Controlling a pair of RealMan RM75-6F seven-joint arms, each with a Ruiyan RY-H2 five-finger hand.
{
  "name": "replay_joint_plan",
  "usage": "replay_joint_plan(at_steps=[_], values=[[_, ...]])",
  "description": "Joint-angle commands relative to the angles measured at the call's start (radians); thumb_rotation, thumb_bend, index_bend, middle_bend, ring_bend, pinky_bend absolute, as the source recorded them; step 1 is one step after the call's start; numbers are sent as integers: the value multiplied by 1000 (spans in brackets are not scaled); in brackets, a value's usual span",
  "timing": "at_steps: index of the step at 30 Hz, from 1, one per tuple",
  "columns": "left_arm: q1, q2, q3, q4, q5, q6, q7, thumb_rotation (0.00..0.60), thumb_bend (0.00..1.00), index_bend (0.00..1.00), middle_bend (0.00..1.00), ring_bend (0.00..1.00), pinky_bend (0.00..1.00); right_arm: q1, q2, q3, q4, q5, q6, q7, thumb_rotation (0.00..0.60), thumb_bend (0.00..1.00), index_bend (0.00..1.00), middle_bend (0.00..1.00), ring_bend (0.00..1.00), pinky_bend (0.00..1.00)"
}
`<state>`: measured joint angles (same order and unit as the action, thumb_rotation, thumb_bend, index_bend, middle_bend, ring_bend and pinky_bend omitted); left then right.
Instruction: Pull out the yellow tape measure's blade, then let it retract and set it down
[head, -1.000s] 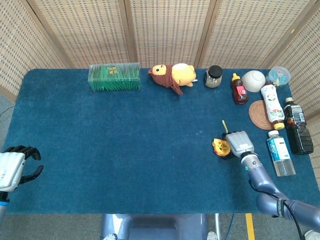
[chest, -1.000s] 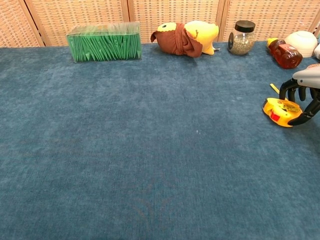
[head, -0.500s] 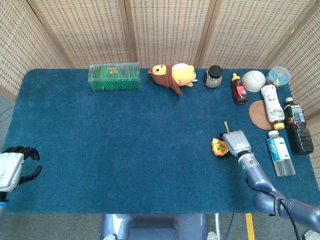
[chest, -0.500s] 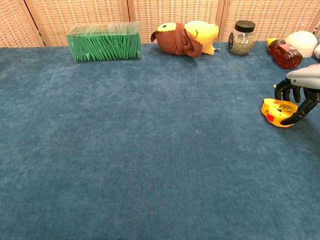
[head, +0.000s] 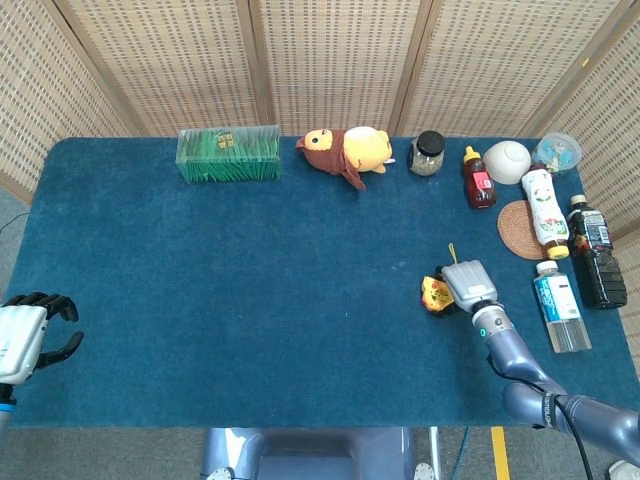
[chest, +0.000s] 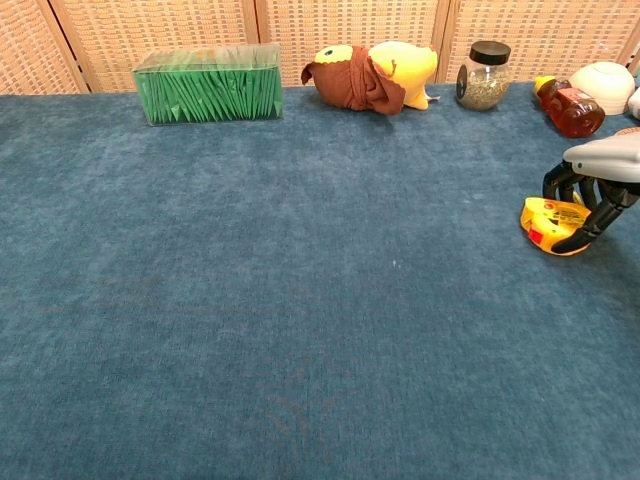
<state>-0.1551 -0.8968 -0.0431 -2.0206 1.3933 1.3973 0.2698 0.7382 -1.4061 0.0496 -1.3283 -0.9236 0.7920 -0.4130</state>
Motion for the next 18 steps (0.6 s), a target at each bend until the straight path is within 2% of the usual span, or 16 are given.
replay_joint_plan(at_steps=[1, 5, 11, 18], values=[[-1, 2, 0, -2, 0, -2, 2, 600, 269, 513, 512, 379, 377, -3, -1, 6, 3, -12, 2, 17, 384, 198, 455, 499, 503, 467], [-5, 3, -2, -6, -1, -6, 6, 600, 268, 513, 512, 378, 377, -8, 3, 11, 2, -41, 3, 44, 388, 210, 504, 547, 553, 506], [-21, 6, -6, -16, -4, -28, 13, 600, 268, 514, 512, 379, 377, -18, 29, 18, -32, -76, 8, 83, 388, 214, 521, 564, 573, 526], [-70, 7, -23, -34, -24, -93, 19, 600, 269, 514, 512, 379, 378, -32, 90, 29, -132, -131, 28, 130, 386, 214, 521, 564, 573, 530]])
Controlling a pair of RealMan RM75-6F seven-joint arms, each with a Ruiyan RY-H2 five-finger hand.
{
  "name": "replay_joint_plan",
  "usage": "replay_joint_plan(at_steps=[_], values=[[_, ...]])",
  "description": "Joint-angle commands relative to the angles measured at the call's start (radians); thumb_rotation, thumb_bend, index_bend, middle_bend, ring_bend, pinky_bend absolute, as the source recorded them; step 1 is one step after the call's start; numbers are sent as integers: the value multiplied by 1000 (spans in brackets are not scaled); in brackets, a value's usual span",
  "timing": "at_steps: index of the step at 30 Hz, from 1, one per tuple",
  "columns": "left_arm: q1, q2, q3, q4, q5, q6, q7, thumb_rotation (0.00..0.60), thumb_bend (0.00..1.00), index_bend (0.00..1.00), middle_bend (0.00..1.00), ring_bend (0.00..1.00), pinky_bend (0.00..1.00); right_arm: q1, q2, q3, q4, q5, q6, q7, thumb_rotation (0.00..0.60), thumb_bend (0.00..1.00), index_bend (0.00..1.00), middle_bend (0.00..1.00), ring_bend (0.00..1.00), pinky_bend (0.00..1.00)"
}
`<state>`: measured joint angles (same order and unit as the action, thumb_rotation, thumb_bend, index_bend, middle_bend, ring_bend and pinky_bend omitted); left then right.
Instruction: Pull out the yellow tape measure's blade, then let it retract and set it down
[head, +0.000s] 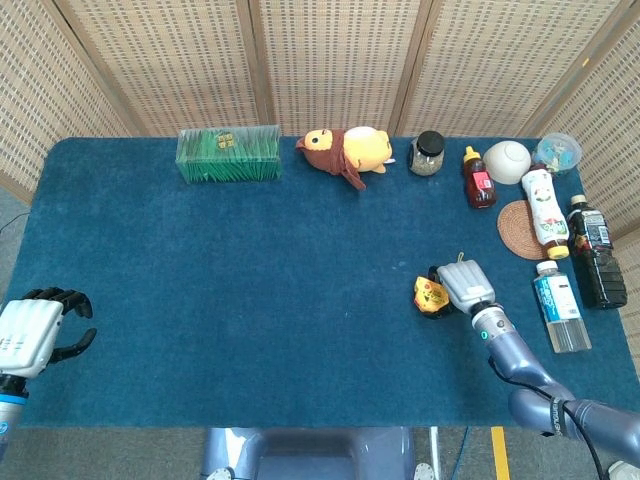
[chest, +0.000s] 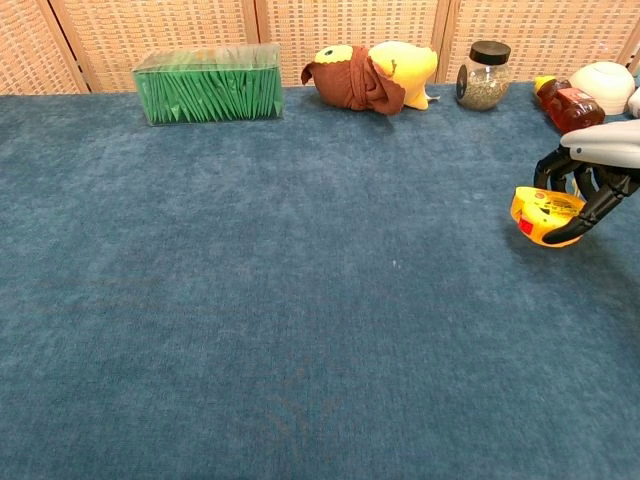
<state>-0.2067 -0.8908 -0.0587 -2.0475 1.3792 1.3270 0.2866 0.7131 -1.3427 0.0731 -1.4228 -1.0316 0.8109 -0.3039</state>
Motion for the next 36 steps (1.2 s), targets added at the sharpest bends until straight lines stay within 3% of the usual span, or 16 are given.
replay_joint_plan(at_steps=[1, 17, 21, 36], values=[[-26, 1, -10, -10, -14, -34, 2, 600, 269, 513, 512, 379, 380, -9, 35, 7, -51, -30, 12, 27, 386, 214, 521, 564, 573, 531], [-281, -62, -115, -7, -142, -325, -26, 600, 268, 513, 512, 382, 431, -43, 152, 23, -290, -136, 97, 67, 388, 214, 521, 563, 571, 532], [-374, -98, -149, 6, -200, -445, -82, 600, 269, 514, 512, 411, 467, -52, 167, 29, -342, -162, 122, 76, 386, 214, 521, 563, 570, 533], [-634, -247, -222, 183, -307, -715, -238, 600, 268, 514, 543, 524, 595, -54, 174, 34, -463, -194, 156, 36, 389, 214, 521, 563, 570, 545]])
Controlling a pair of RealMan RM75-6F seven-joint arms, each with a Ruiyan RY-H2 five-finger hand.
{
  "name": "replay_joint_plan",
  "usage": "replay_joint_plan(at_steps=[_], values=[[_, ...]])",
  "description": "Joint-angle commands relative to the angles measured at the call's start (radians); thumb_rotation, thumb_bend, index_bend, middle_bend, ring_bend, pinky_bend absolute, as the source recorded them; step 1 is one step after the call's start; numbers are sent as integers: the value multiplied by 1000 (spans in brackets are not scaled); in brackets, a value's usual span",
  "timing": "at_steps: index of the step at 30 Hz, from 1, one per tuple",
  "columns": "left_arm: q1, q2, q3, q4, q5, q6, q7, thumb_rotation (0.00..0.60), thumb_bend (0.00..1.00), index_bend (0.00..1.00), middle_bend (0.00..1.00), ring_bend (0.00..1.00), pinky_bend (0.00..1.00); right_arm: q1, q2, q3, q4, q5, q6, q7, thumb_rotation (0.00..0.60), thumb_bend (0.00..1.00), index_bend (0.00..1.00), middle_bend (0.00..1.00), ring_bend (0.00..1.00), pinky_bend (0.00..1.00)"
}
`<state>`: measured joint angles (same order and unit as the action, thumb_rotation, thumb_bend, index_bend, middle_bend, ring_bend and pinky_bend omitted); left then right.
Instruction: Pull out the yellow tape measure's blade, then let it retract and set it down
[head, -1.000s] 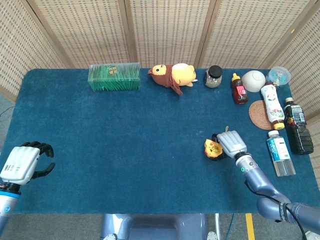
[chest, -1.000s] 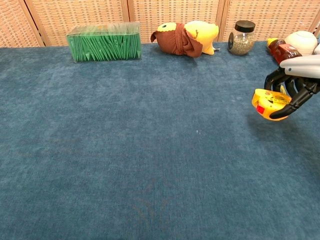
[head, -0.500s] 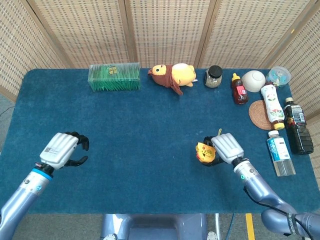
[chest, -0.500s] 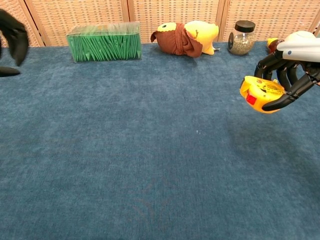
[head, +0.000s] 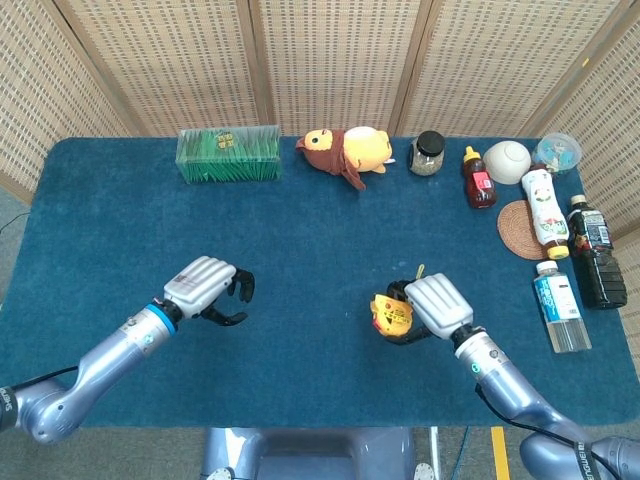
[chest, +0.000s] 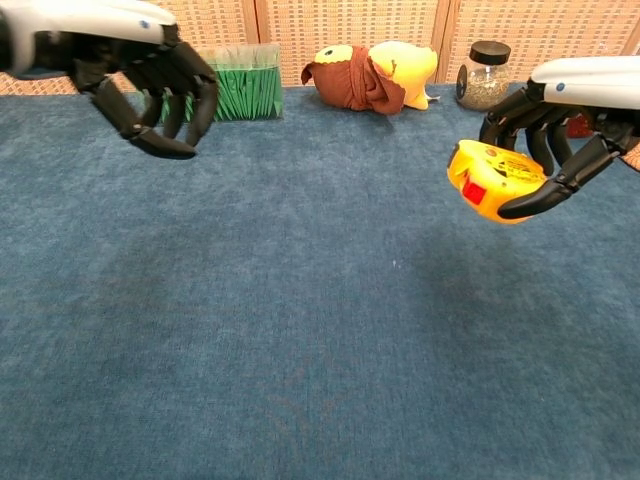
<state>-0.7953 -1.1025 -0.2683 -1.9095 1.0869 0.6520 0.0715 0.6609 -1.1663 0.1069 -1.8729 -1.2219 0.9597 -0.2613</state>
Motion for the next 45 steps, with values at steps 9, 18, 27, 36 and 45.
replay_joint_plan(at_steps=[9, 18, 27, 36, 45], values=[[-145, -111, -25, 132, -25, -111, -65, 600, 269, 513, 613, 594, 691, -8, -6, -2, -48, -11, 26, -24, 390, 214, 521, 563, 570, 548], [-218, -161, -25, 173, -28, -127, -82, 600, 269, 513, 719, 712, 781, -11, -12, -4, -64, -29, 34, -24, 388, 214, 521, 563, 572, 552], [-268, -184, -14, 204, -12, -117, -63, 600, 274, 514, 901, 898, 921, -16, -11, -6, -62, -42, 40, -15, 387, 214, 521, 564, 573, 557], [-307, -218, -8, 236, -35, -134, -94, 600, 280, 514, 930, 919, 929, -15, -19, 0, -69, -57, 40, 5, 386, 215, 521, 565, 574, 559], [-334, -231, -15, 248, -37, -172, -156, 344, 280, 513, 936, 922, 930, -10, -33, 5, -66, -67, 38, 14, 391, 215, 521, 565, 574, 559]])
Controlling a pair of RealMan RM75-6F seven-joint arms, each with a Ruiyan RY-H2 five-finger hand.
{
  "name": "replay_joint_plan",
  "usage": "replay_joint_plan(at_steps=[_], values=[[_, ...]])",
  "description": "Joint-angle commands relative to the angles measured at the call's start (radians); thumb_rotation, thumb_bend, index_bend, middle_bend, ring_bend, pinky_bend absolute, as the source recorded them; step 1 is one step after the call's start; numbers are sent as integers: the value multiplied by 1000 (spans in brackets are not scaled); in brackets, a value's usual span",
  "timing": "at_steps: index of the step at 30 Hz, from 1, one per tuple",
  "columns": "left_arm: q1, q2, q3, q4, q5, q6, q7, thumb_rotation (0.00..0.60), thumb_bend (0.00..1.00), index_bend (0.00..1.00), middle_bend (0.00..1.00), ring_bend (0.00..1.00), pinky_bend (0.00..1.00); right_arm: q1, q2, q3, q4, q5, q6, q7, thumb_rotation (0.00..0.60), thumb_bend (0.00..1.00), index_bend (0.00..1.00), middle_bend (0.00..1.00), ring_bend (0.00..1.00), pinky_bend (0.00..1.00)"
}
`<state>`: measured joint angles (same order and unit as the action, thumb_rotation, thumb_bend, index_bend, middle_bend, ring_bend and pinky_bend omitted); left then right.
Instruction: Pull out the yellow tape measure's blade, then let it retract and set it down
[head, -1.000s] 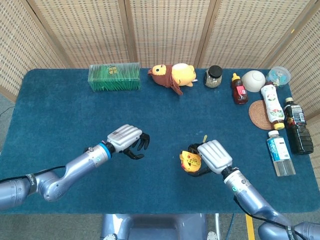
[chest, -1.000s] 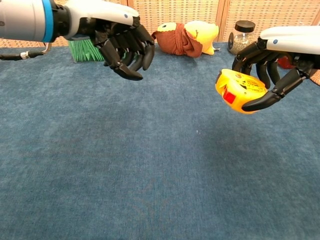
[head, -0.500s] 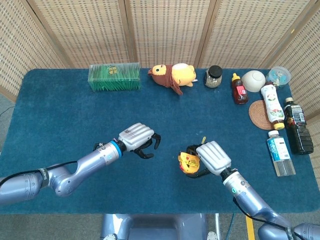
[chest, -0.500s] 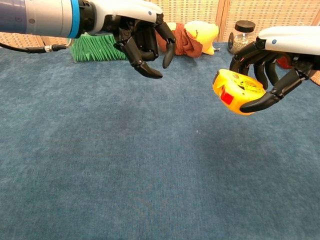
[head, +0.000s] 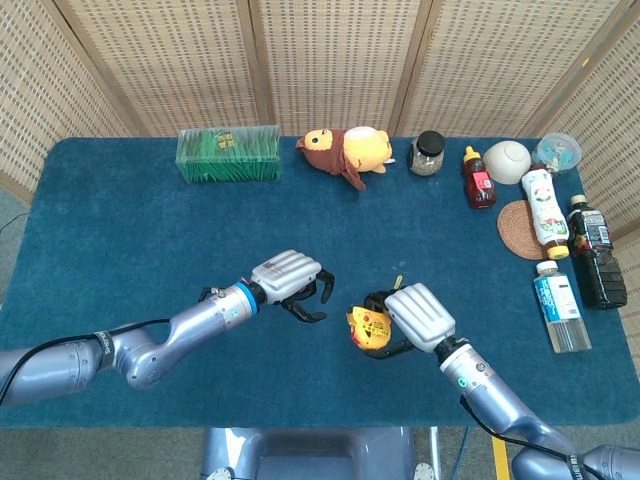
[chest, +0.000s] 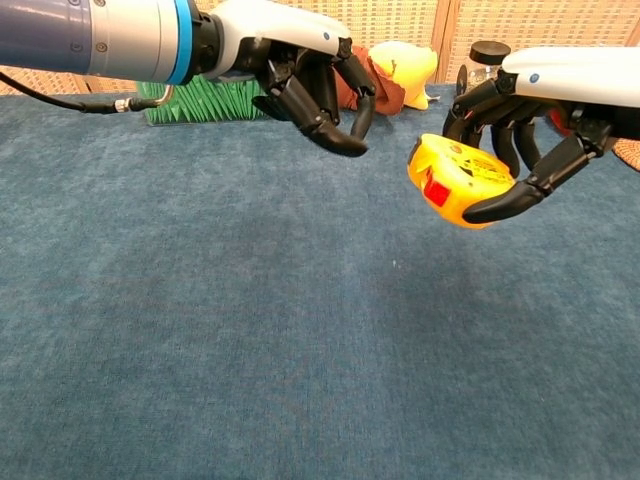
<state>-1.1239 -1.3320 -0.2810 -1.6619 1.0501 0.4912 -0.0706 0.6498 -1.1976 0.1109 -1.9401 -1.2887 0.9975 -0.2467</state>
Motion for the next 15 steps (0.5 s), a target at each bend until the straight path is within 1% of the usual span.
replay_joint_plan(at_steps=[1, 5, 9, 11, 15], values=[[-7, -1, -3, 0, 2, -14, -18, 328, 280, 513, 936, 922, 930, 1, -3, 1, 3, 0, 0, 0, 391, 214, 521, 565, 574, 559], [-12, -4, 0, 4, 20, -11, -24, 294, 280, 513, 936, 921, 930, 2, -5, 2, 4, 2, -1, 1, 390, 215, 522, 565, 574, 559], [-17, -9, 1, 9, 24, -7, -33, 292, 291, 513, 937, 921, 930, 3, -9, 3, 3, -1, -1, 2, 390, 215, 521, 565, 574, 559], [-19, -11, 3, 12, 31, -3, -33, 310, 301, 513, 937, 922, 930, 3, -10, 4, 5, -1, 0, 4, 389, 214, 521, 565, 574, 559], [-17, -10, 9, 14, 47, 10, -32, 381, 326, 514, 936, 922, 930, 2, -7, 6, 11, 4, -2, 11, 387, 215, 521, 564, 574, 559]])
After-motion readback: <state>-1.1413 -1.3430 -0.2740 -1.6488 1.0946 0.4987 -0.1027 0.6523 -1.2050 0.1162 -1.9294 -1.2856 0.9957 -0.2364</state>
